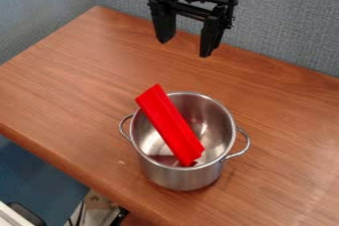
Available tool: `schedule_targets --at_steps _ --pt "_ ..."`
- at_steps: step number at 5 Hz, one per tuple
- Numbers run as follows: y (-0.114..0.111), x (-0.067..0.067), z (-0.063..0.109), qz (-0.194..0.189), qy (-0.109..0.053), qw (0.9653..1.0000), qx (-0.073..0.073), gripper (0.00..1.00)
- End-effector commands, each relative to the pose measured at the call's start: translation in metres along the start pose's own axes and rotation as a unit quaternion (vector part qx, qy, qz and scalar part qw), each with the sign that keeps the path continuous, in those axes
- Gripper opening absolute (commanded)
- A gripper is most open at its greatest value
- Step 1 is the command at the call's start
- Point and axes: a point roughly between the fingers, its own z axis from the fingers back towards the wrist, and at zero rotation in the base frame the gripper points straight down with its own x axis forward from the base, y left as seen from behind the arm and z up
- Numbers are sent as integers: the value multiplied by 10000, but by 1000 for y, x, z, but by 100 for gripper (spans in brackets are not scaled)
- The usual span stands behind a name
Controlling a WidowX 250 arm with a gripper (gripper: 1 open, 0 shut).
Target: Move the red object from the metal pot to the table
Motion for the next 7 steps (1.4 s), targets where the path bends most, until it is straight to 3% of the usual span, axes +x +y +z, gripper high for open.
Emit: schedule_targets --at_steps 1,3,5,6,7 --pt "-6 7 8 -367 -34 9993 -84 100" --pt "20 0 23 131 -50 9996 -252 100" --pt "-2 -14 -5 -633 -391 9971 -180 100" --pt "-14 -15 -5 -859 -562 9946 -161 100" --pt "-9 -11 11 -790 -490 9957 -46 100"
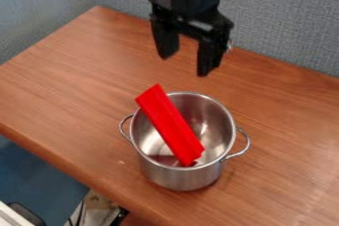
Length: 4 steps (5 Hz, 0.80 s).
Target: Move the red object from the metal pot to the table
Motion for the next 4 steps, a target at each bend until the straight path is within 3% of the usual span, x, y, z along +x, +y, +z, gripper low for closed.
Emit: schedule_targets --at_steps 1,2,3,4 --pt "16 12 28 247 -165 9994 190 100" --pt "-1 10 37 501 -29 9987 38 100" --pt "-17 11 36 654 89 9978 -37 100" --pt "-3 21 18 623 142 9980 2 100"
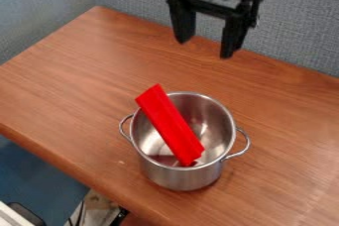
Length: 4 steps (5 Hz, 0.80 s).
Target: Move the red object from the metal pot to the table
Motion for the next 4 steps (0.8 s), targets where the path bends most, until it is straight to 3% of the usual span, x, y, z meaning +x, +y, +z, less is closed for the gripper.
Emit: schedule_targets --at_steps 1,3,4 --pt "21 14 5 279 -299 9992 6 100" --pt "19 2 -14 463 -219 9980 361 100" --pt "14 -1 -13 515 -245 9974 447 100"
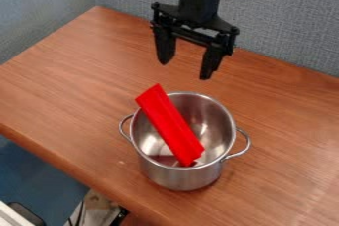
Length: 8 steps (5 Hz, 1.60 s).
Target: Move the red object from the metal pot to the table
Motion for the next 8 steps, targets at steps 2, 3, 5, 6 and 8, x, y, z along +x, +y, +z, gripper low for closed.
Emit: schedule_targets --at_steps 2,3,5,6,8 --pt "16 2 22 54 -693 9971 -300 100" --pt "14 6 6 28 -695 9972 -283 100" --pt "0 8 27 31 -660 9973 -326 100" --pt "-4 1 61 57 -693 9966 -441 100" --pt "-5 -14 59 -351 -765 9953 -471 100"
